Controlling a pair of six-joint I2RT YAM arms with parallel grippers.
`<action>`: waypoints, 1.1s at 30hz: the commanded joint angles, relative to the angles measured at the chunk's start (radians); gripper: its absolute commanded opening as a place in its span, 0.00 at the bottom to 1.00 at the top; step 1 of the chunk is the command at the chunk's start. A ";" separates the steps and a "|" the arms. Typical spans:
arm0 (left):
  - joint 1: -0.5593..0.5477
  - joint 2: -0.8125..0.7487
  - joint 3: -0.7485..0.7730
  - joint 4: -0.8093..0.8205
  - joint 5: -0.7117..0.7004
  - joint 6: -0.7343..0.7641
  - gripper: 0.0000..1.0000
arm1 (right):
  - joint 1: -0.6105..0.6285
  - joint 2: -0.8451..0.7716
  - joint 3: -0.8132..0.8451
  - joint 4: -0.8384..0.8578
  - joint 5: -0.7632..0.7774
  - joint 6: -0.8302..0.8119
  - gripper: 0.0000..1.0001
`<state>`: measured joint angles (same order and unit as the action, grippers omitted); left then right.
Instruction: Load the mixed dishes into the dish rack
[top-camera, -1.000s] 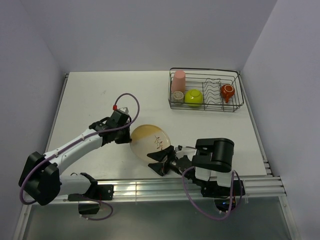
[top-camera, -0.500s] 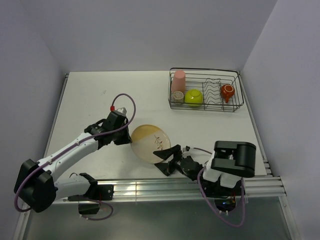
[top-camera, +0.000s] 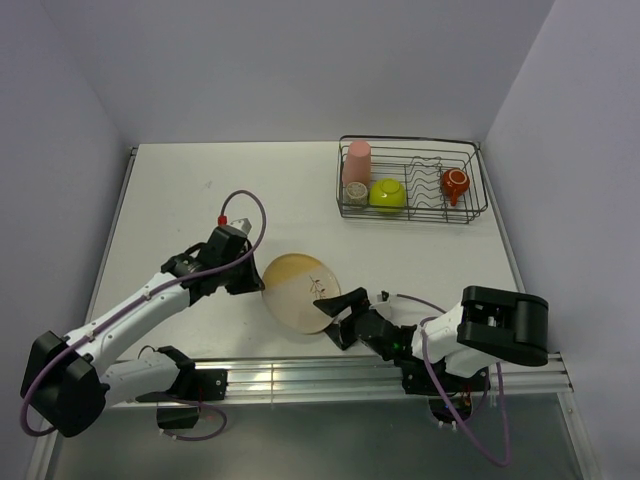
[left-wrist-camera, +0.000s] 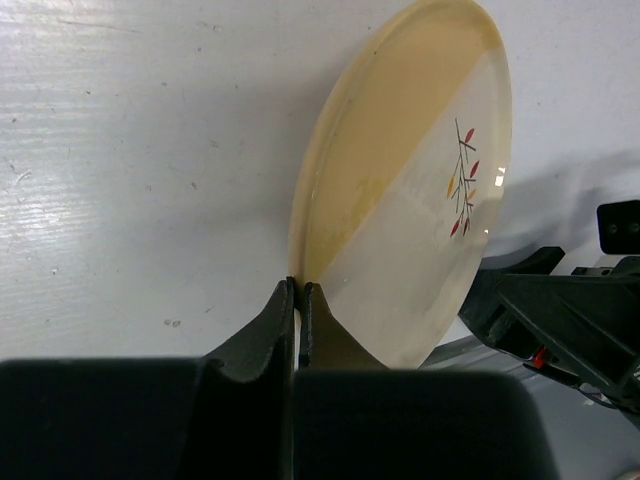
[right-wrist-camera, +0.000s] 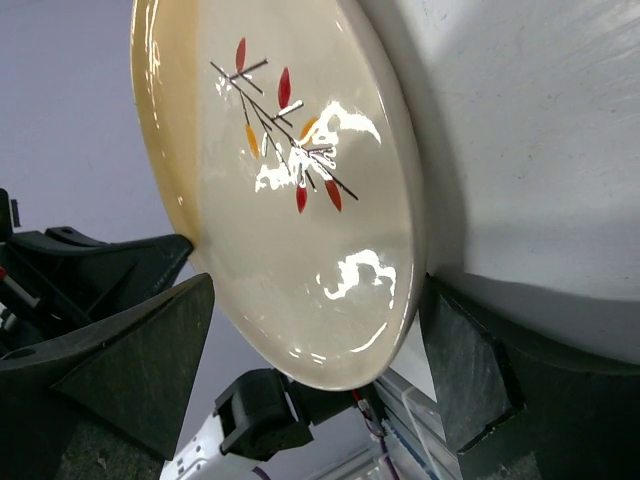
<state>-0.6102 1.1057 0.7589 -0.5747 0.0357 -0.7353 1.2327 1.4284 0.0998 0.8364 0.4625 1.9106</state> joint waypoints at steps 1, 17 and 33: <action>-0.003 -0.049 0.003 0.033 0.067 -0.018 0.00 | -0.003 0.009 -0.003 -0.039 0.061 0.028 0.90; -0.040 -0.037 -0.053 0.045 0.104 -0.036 0.00 | -0.045 -0.043 0.046 0.053 0.082 -0.264 0.71; -0.203 0.002 -0.099 0.127 0.095 -0.160 0.00 | -0.104 -0.158 0.029 0.105 0.059 -0.484 0.46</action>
<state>-0.7509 1.1053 0.6548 -0.5655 -0.0013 -0.8665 1.1397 1.3361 0.0986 0.7361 0.5106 1.4902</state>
